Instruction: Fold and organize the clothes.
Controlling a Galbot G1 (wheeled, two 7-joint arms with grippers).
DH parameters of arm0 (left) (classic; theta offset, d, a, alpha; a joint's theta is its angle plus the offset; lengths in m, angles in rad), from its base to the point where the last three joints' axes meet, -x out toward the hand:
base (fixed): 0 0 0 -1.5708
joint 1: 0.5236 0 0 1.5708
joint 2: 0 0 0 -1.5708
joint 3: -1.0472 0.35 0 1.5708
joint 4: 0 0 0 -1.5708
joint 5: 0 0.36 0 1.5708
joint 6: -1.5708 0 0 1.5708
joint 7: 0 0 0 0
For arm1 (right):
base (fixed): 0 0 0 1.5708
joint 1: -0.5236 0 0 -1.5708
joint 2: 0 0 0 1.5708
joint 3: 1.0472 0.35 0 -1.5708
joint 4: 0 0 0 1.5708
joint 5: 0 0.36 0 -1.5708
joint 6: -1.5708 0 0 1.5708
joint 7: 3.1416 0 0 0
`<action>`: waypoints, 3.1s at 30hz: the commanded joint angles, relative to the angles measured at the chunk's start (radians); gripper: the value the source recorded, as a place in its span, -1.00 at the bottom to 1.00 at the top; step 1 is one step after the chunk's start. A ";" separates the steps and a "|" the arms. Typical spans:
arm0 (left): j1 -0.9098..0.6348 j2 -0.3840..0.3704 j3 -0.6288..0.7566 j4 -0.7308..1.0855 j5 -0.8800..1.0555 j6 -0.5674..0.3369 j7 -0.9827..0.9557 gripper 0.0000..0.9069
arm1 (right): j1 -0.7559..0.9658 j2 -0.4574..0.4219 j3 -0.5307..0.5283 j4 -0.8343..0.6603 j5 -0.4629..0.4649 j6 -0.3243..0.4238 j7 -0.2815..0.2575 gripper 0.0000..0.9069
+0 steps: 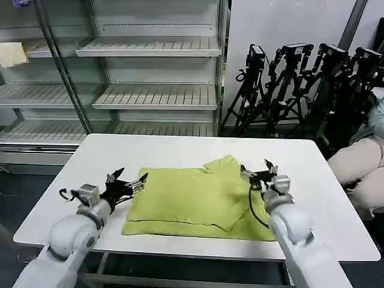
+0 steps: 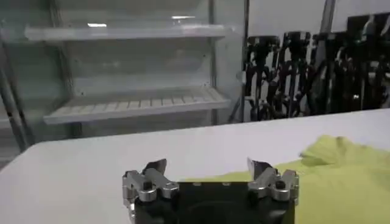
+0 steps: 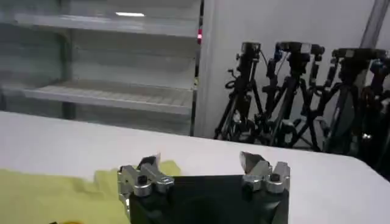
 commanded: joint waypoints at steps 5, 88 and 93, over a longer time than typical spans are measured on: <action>-0.225 -0.007 0.150 0.278 0.008 0.013 0.023 1.00 | 0.291 0.087 -0.087 -0.352 -0.042 -0.006 0.021 1.00; -0.132 -0.035 0.082 0.218 -0.023 -0.070 0.109 -0.98 | 0.072 0.056 -0.052 -0.169 0.117 0.085 -0.075 -1.00; -0.044 -0.023 0.041 0.134 -0.032 -0.071 0.105 -0.98 | -0.005 0.006 -0.038 -0.018 0.156 0.054 -0.059 -1.00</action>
